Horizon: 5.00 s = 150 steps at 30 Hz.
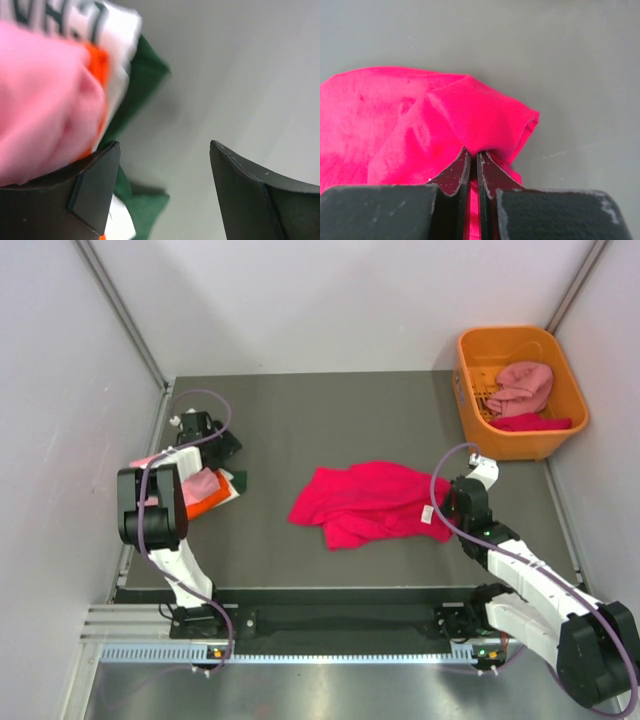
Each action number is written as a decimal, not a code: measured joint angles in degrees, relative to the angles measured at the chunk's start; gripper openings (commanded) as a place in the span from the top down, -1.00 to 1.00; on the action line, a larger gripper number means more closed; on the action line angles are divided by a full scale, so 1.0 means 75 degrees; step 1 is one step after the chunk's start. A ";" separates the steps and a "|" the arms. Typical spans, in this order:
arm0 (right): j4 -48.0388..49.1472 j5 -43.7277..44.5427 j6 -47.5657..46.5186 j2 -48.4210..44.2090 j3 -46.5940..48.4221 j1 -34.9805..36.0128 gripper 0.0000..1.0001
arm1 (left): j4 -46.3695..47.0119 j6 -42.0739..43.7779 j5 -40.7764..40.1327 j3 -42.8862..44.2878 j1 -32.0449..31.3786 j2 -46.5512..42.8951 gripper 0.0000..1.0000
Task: Fold and stack the t-shirts
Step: Flatten the tshirt out
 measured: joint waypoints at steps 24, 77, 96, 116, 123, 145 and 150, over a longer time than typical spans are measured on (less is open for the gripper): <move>-0.1451 -0.0516 -0.0207 0.0443 0.1055 0.0297 -0.49 | -0.1384 0.0589 0.0003 -0.1454 -0.3995 -0.2451 -0.52; -0.2235 -0.0463 0.0067 0.1343 0.1306 0.0618 -0.62 | -0.2413 0.0318 0.2553 -0.1673 -0.2515 -0.5409 1.00; -0.2197 -0.2396 -0.0344 0.0303 0.1279 0.0618 -0.44 | -0.2736 0.0527 0.2745 -0.0685 -0.1443 -0.4660 1.00; -0.1719 -0.2518 -0.0017 0.1716 0.1282 0.0624 1.00 | -0.2894 0.0568 0.2885 0.0265 -0.1361 -0.4071 1.00; -0.2661 -0.2031 -0.0402 0.1929 0.3873 0.0621 1.00 | -0.2888 0.0058 0.3663 0.1999 -0.0778 -0.2830 1.00; -0.4170 -0.1918 -0.0740 -0.1877 0.7210 0.0586 1.00 | -0.2710 -0.1565 0.4459 0.5508 -0.0804 -0.6458 1.00; -0.4240 -0.3244 -0.0685 -0.1413 0.7344 0.0586 1.00 | -0.2900 -0.1536 0.4363 0.6470 -0.0801 -0.6373 1.00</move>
